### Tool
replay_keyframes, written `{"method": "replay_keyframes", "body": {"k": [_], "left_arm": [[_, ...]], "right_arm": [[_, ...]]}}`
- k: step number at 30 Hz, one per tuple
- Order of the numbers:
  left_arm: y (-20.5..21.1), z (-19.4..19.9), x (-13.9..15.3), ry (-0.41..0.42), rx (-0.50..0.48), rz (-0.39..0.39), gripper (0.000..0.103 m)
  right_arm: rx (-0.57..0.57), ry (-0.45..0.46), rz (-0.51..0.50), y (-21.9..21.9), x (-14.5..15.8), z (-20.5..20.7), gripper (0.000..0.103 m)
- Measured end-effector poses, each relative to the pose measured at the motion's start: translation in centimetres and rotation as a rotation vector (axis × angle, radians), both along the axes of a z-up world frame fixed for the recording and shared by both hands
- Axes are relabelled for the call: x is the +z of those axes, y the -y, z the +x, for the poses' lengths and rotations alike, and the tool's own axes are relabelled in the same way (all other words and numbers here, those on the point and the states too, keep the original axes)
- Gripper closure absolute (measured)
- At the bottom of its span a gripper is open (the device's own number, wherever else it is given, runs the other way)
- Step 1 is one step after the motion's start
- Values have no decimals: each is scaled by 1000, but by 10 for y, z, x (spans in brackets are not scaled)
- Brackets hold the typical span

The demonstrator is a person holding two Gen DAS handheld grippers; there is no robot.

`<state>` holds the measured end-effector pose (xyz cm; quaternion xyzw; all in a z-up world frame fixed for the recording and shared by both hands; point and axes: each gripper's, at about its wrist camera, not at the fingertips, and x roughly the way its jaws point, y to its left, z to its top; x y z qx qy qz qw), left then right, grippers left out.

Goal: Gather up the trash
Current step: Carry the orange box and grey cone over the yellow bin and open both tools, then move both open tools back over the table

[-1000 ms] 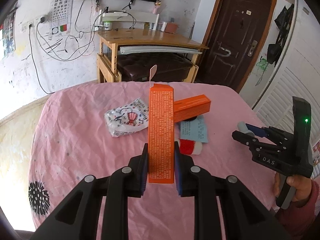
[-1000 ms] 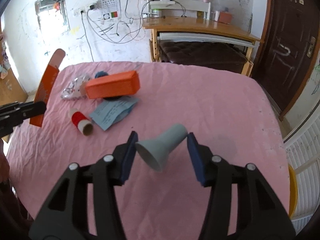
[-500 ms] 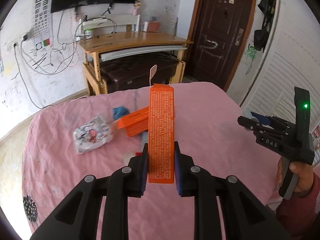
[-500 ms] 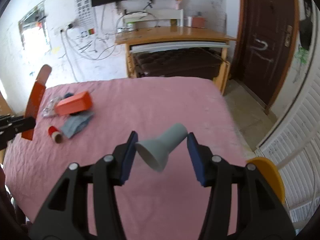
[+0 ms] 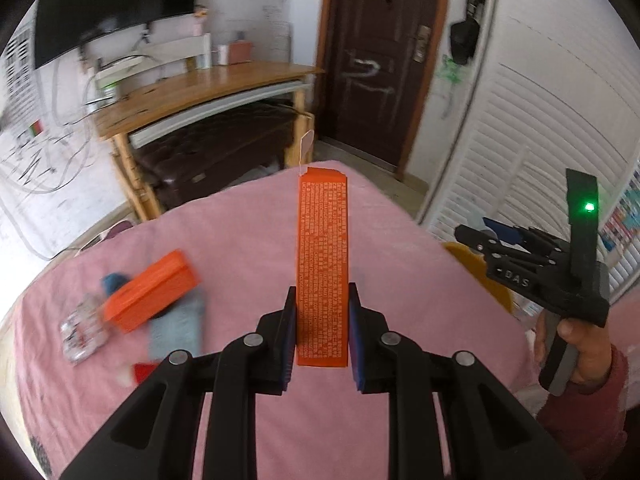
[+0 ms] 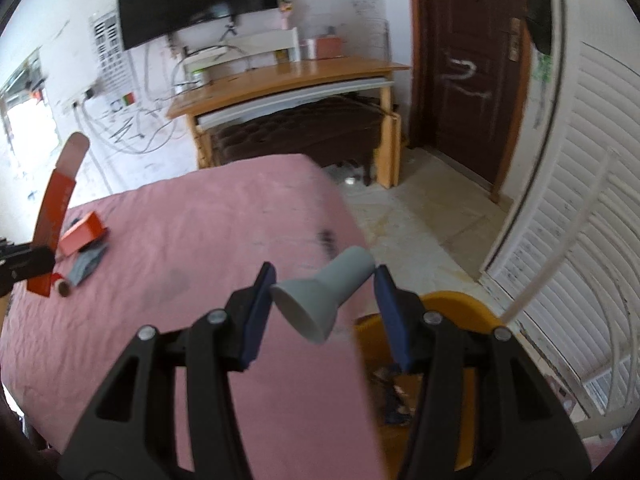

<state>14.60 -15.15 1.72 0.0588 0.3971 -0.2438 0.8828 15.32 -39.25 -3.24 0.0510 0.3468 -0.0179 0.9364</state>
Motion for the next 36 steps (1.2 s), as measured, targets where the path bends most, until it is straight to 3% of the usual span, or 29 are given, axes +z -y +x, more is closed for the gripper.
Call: {"method": "replay_keyframes", "body": {"k": [12,21,24,30,33,34,36], "left_arm": [[129,-6,-3,-62,-187,35,85],[202,2,-28,-121,-234,91,85],[221,6,-37,-140,-239,101,85],[239,13,-50,-186,-241,82,84],[244,12,-53,-189,-243,83,73],[243,11,-52,-185,-244,79,63],[239,10,-50,-180,-245,74,59]], "right_arm": [[-172,-29,88,100,-38,-23,54],[-185,-103,176,133,-82,-20,54],[-196,-95,199,143,-84,-25,46],[-254,-62,228,163,-79,-38,45],[-270,-47,239,169,-75,-43,45],[-272,-44,239,169,-75,-44,45],[-269,-40,241,168,-73,-45,45]]}}
